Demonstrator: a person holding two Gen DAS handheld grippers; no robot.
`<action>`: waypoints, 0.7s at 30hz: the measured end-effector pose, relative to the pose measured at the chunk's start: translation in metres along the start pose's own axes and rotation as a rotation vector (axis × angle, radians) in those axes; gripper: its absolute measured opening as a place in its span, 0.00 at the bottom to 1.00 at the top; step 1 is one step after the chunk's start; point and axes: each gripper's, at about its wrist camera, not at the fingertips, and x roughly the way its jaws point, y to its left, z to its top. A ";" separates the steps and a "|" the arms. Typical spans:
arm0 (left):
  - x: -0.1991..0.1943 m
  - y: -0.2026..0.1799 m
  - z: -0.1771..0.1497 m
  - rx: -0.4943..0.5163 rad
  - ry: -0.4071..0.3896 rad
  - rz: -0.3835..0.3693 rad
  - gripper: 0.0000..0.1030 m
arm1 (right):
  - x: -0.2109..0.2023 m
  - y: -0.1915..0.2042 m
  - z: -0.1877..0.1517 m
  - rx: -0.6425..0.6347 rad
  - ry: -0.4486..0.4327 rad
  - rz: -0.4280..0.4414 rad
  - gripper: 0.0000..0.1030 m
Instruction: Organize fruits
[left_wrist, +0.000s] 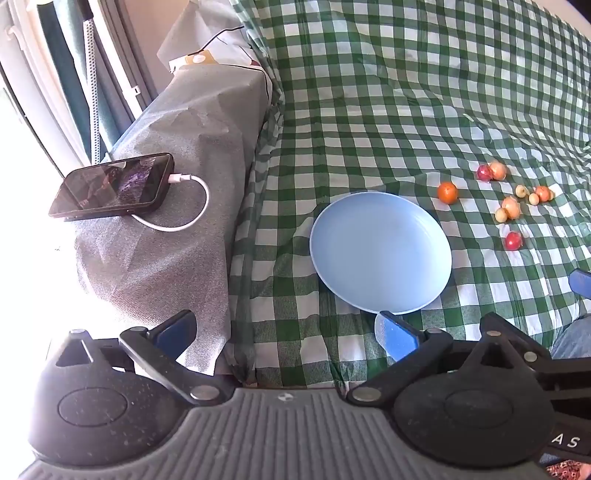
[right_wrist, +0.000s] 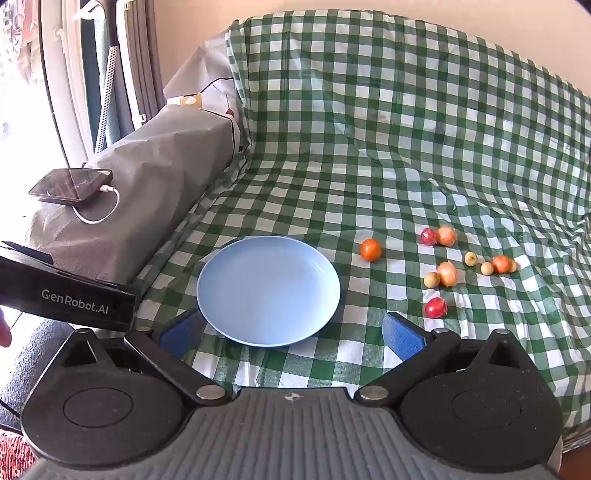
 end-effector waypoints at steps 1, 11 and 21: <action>0.000 0.000 0.000 0.000 0.000 0.000 1.00 | 0.000 -0.001 0.000 0.001 0.000 0.000 1.00; 0.001 0.000 -0.001 0.003 0.004 -0.001 1.00 | 0.001 0.000 0.003 -0.007 0.004 0.003 1.00; 0.002 0.001 -0.002 0.006 0.005 -0.001 1.00 | 0.001 0.002 0.001 -0.012 0.003 -0.001 1.00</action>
